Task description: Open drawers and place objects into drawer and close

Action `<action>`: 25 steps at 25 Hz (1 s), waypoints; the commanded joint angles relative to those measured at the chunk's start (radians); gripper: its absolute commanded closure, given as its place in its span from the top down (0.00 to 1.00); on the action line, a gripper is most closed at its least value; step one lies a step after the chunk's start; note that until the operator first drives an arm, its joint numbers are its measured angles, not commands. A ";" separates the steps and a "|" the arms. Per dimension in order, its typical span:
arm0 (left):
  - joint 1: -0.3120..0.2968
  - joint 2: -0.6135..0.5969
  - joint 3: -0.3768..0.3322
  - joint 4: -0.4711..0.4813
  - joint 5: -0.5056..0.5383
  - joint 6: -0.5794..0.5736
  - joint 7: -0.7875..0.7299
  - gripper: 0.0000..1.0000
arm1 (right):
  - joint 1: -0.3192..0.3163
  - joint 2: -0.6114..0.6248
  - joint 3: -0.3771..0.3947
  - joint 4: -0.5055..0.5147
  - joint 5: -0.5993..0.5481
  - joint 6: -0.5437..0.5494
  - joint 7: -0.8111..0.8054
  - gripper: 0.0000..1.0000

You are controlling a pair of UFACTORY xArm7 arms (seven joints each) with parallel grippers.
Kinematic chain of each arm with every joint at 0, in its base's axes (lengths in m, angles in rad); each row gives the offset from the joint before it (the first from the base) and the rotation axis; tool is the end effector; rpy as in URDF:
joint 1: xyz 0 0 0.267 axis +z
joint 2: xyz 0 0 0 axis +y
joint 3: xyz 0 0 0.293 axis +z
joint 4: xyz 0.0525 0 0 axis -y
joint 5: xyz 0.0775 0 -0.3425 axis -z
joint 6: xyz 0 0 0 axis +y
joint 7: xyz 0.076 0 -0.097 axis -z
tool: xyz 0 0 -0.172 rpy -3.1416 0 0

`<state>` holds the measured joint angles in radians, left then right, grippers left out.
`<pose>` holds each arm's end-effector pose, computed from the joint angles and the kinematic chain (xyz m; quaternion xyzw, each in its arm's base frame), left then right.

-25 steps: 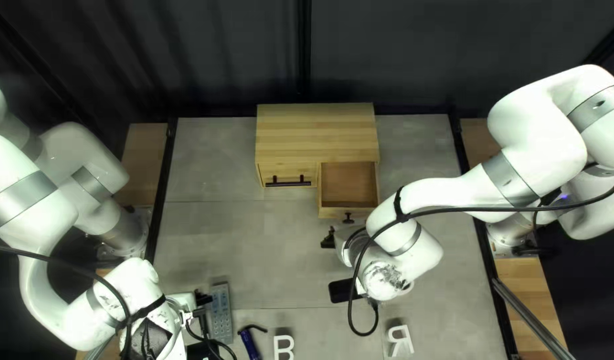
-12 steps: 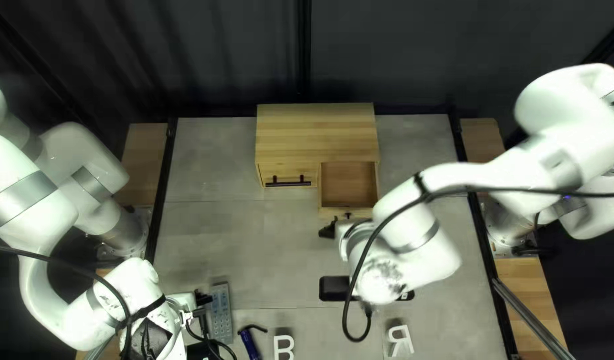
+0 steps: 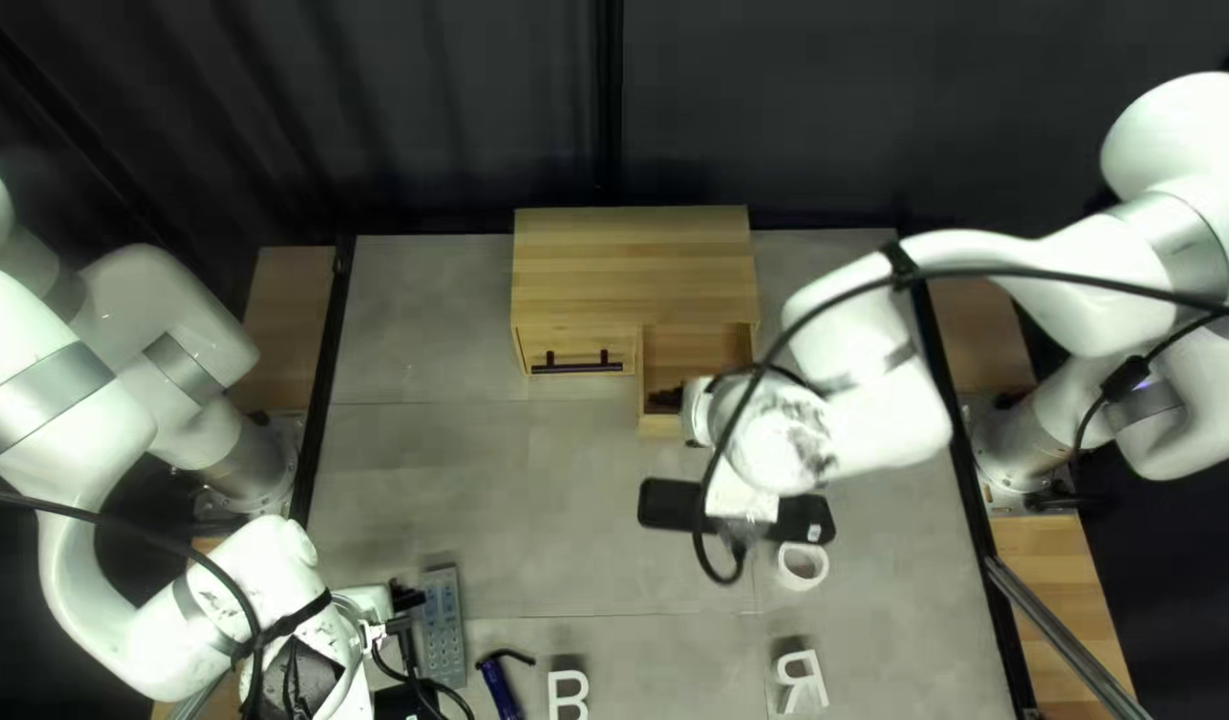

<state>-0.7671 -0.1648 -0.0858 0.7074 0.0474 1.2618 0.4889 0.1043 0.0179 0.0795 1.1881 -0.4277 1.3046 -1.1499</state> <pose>0.1969 -0.2051 0.1262 -0.7621 0.6171 0.1857 0.0622 0.4616 -0.0152 0.2398 0.7233 0.6578 -0.1509 0.1465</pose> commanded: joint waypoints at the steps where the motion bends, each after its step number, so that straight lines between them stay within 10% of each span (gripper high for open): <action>1: 0.000 0.000 0.000 0.000 0.000 0.000 0.000 1.00 | -0.039 -0.004 -0.032 -0.042 0.067 -0.083 -0.120 1.00; 25: 0.000 0.000 0.000 0.000 0.000 0.000 0.000 1.00 | -0.090 0.022 -0.071 -0.148 0.236 -0.264 -0.274 1.00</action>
<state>-0.7671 -0.1648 -0.0859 0.7074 0.0474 1.2618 0.4889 0.0146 0.0395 0.0087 1.0412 -0.1923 1.0441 -1.4250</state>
